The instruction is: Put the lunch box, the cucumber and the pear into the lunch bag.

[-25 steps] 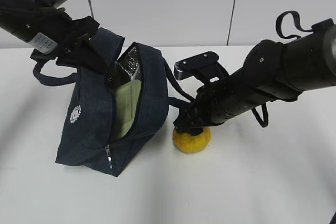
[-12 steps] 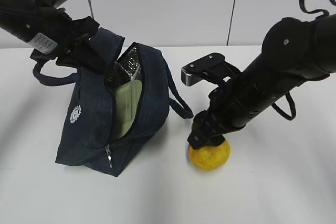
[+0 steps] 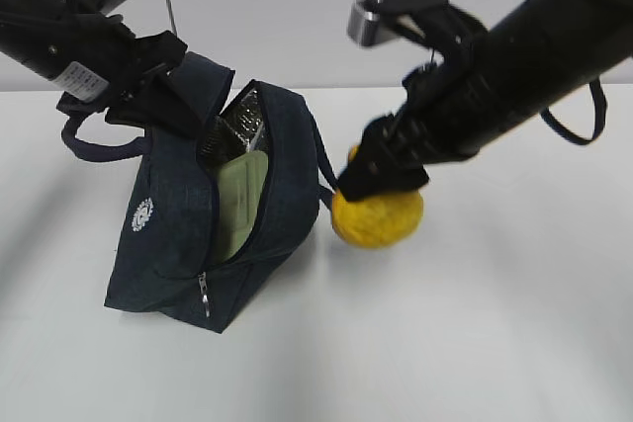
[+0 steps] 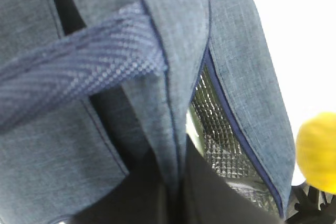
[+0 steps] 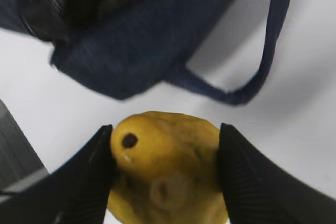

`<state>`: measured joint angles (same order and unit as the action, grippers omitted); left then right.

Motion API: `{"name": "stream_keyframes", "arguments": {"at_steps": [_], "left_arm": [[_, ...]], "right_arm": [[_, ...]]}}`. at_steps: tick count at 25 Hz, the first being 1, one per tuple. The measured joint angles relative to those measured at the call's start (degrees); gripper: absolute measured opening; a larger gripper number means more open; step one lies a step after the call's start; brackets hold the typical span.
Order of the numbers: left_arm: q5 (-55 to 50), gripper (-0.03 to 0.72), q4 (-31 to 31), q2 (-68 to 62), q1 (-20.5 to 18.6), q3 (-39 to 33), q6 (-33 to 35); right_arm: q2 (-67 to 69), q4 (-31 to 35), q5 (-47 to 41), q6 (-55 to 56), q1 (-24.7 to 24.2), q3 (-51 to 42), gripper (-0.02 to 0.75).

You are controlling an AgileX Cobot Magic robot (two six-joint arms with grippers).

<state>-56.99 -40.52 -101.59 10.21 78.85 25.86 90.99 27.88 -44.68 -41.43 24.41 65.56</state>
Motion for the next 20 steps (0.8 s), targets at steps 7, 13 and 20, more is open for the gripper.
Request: {"name": "stream_keyframes", "arguments": {"at_steps": [7,13,20], "left_arm": [[0.1,-0.001,-0.5,0.0,0.0,0.0,0.0],[0.1,-0.001,-1.0,0.0,0.0,0.0,0.0],[0.2,-0.001,-1.1,0.0,0.0,0.0,0.0]], "right_arm": [[0.4,18.4,3.5,-8.8,0.2,8.2,0.414],[11.3,31.2,5.4,-16.6,0.5,13.6,0.412],[22.4,32.6,3.9,-17.1,0.5,22.4,0.501]]}}
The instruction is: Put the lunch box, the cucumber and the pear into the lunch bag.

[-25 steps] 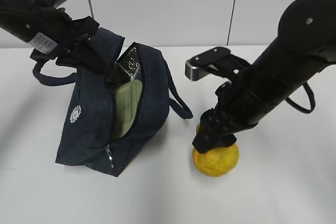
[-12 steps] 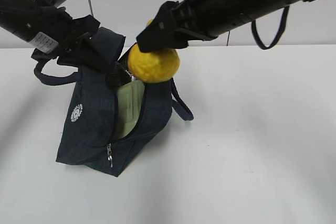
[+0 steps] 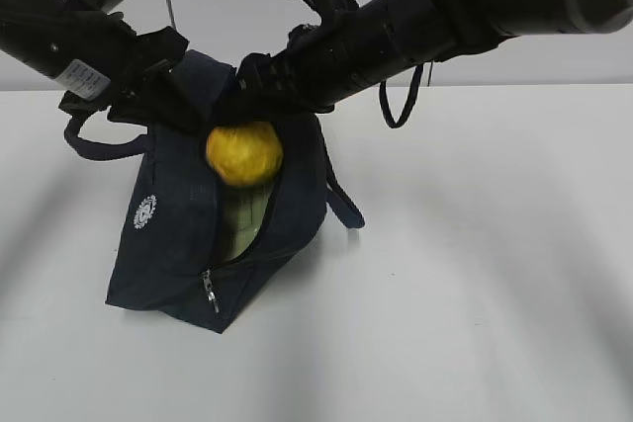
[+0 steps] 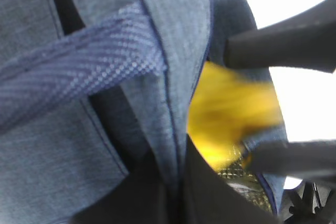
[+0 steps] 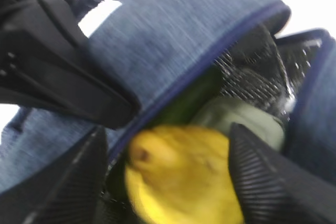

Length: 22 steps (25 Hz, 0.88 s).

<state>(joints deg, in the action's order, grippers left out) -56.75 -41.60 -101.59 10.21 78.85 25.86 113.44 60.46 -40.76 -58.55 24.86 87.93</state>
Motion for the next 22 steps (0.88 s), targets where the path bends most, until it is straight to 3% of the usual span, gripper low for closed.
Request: {"name": "stream_keyframes", "arguments": {"at_steps": [3,6,14,22], "left_arm": [[0.1,-0.001,-0.1,0.0,0.0,0.0,0.0],[0.1,-0.001,-0.2,0.0,0.0,0.0,0.0],[0.1,-0.001,-0.2,0.0,0.0,0.0,0.0],[0.2,-0.001,-0.2,0.0,0.0,0.0,0.0]], "right_arm": [[0.4,0.0,-1.0,-0.1,0.0,1.9,0.577],[0.4,-1.8,-1.1,0.9,-0.7,2.6,0.592],[-1.4,-19.2,-3.0,18.7,-5.8,2.8,0.592],[1.6,-17.4,-9.0,24.9,-7.2,3.0,0.557]]}}
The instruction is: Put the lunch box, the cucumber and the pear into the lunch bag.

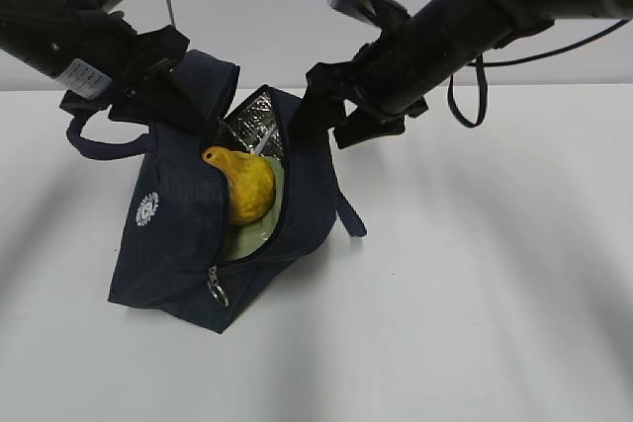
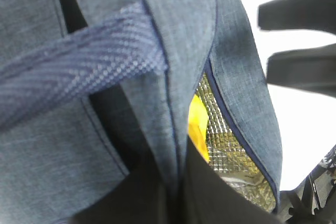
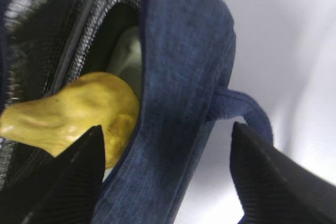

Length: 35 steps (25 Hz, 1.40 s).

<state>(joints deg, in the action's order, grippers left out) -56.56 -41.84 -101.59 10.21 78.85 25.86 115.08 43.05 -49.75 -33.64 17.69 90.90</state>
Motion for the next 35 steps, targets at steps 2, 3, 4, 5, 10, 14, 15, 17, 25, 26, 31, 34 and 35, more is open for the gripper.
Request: {"name": "stream_keyframes", "arguments": {"at_steps": [2,3,4,5,10,14,15,17,25,26,31,34,35], "left_arm": [[0.0,-0.001,0.0,0.0,0.0,0.0,0.0],[0.0,-0.001,0.0,0.0,0.0,0.0,0.0],[0.0,-0.001,0.0,0.0,0.0,0.0,0.0],[0.0,-0.001,0.0,0.0,0.0,0.0,0.0],[0.0,-0.001,0.0,0.0,0.0,0.0,0.0],[0.0,-0.001,0.0,0.0,0.0,0.0,0.0],[0.0,-0.001,-0.3,0.0,0.0,0.0,0.0],[-0.1,-0.001,-1.5,0.0,0.0,0.0,0.0],[0.6,-0.001,-11.4,-0.1,4.4,0.0,0.4],[1.4,-0.001,-12.5,-0.2,5.8,0.0,0.4],[8.4,-0.001,-15.7,-0.2,12.2,0.0,0.4],[11.4,-0.001,-16.3,-0.7,13.5,0.0,0.4],[11.8,-0.001,-16.4,-1.1,13.5,0.0,0.4]], "right_arm": [[2.0,1.7,-1.2,0.3,0.0,0.0,0.526],[2.9,2.7,-1.5,0.3,0.0,0.0,0.505],[3.6,3.8,-1.8,0.4,0.0,0.0,0.483],[3.9,4.6,-2.1,0.4,0.0,0.0,0.463],[4.5,6.2,-2.2,0.4,0.0,0.0,0.299],[4.5,6.3,-2.9,0.4,0.0,0.0,0.089],[4.5,6.3,-3.1,0.4,0.0,0.0,0.045],[4.1,6.2,-3.3,0.4,0.0,0.0,0.003],[-4.1,-5.8,-11.7,9.4,-2.5,4.2,-0.003],[-4.9,-7.9,-13.3,11.0,-2.8,5.2,-0.003],[-8.7,-17.3,-19.8,16.5,-3.2,10.3,-0.003],[-9.0,-19.4,-20.9,16.9,-3.2,11.3,-0.004],[-8.8,-19.7,-21.1,17.0,-3.3,11.4,-0.004]]}}
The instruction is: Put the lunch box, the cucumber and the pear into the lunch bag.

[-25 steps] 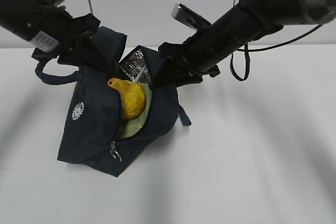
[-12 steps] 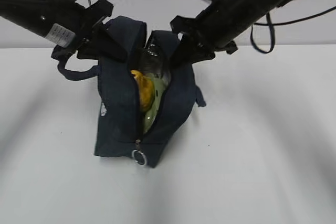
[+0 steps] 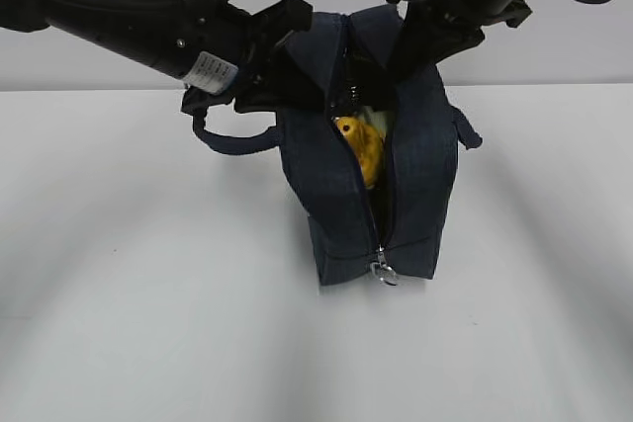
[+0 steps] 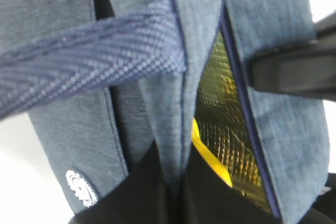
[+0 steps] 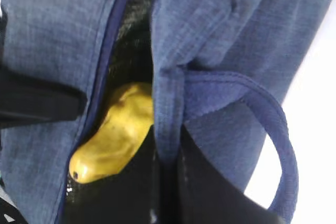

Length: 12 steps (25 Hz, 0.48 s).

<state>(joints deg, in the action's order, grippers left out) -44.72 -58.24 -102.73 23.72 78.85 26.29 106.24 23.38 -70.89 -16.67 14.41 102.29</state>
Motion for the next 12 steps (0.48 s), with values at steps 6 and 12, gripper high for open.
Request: {"name": "stream_keyframes", "arguments": {"at_steps": [6,12], "left_arm": [[0.9,-0.001,1.7,-4.2,0.0,0.0,0.0],[1.4,-0.001,2.4,-6.4,0.0,0.0,0.1]], "right_arm": [[4.8,-0.5,-0.1,0.3,0.0,0.0,-0.005],[8.1,2.4,0.2,0.5,0.0,0.1,-0.005]]}}
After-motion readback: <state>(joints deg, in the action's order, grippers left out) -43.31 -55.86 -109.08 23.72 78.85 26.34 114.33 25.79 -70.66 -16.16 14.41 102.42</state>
